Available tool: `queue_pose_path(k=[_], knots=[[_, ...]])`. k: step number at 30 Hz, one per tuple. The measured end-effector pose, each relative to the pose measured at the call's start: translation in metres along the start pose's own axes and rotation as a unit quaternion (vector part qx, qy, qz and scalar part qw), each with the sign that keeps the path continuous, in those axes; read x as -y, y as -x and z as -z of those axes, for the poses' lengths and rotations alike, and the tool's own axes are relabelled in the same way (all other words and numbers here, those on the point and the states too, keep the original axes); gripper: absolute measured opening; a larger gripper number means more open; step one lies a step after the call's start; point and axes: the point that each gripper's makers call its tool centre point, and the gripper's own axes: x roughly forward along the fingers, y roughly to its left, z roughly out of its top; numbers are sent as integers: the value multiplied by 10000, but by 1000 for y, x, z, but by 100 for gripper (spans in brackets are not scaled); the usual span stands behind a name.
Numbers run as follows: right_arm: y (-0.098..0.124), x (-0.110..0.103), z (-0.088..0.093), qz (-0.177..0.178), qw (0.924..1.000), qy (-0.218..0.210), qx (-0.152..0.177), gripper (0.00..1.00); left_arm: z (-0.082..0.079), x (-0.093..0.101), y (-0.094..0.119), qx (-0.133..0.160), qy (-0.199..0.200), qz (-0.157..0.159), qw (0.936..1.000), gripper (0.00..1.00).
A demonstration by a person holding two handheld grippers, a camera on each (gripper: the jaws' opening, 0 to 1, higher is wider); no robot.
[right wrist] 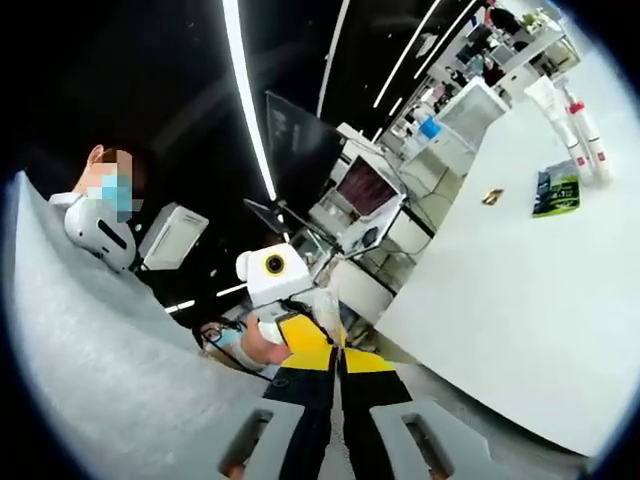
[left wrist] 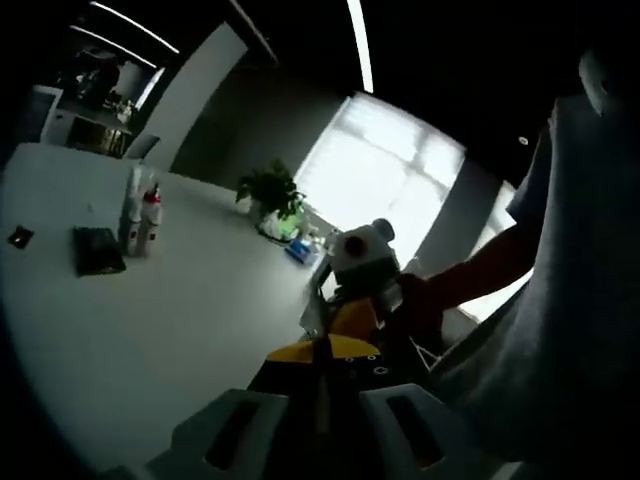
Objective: Arrange the skincare products in the storage area until every visible bottle or jar stands upright without overlapping.
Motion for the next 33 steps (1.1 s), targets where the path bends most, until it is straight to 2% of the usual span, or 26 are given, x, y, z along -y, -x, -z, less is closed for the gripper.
queue_pose_path(k=[5, 10, 14, 18, 19, 21, 26, 27, 29, 32, 33], knots=[[8, 2, -7, 166, 9993, 201, 257, 0, -2, 1, -1, 76, 214, 74, 9997, 0], [5, 4, -5, 197, 9992, 286, 178, 0, 3, 0, -2, -37, 353, 103, 9993, 0], [4, 1, -8, 174, 9986, 424, 245, 0, 0, -1, -1, 49, 408, 124, 9991, 0], [6, 2, -13, 198, 9982, 454, 343, 0, -1, -2, -1, 59, 483, 151, 9987, 0], [8, 4, -16, 239, 9979, 429, 427, 0, 2, -5, -1, -38, 517, 126, 9986, 0], [11, 6, -23, 286, 9969, 423, 602, 0, 0, -7, -1, 11, 498, 58, 9987, 1], [9, 6, -26, 268, 9966, 446, 642, 0, -3, -13, -1, 64, 645, 86, 9979, 1], [9, 6, -26, 247, 9968, 434, 621, 0, -2, -11, 0, 46, 811, 151, 9966, 0], [8, 4, -26, 217, 9968, 421, 639, 0, -4, -9, 0, 91, 638, 175, 9978, 0], [8, 5, -27, 221, 9968, 422, 642, 0, -3, -9, -1, 53, 754, 201, 9969, 0], [8, 5, -27, 215, 9969, 397, 651, 0, -4, -10, -1, 82, 676, 197, 9975, 0]])
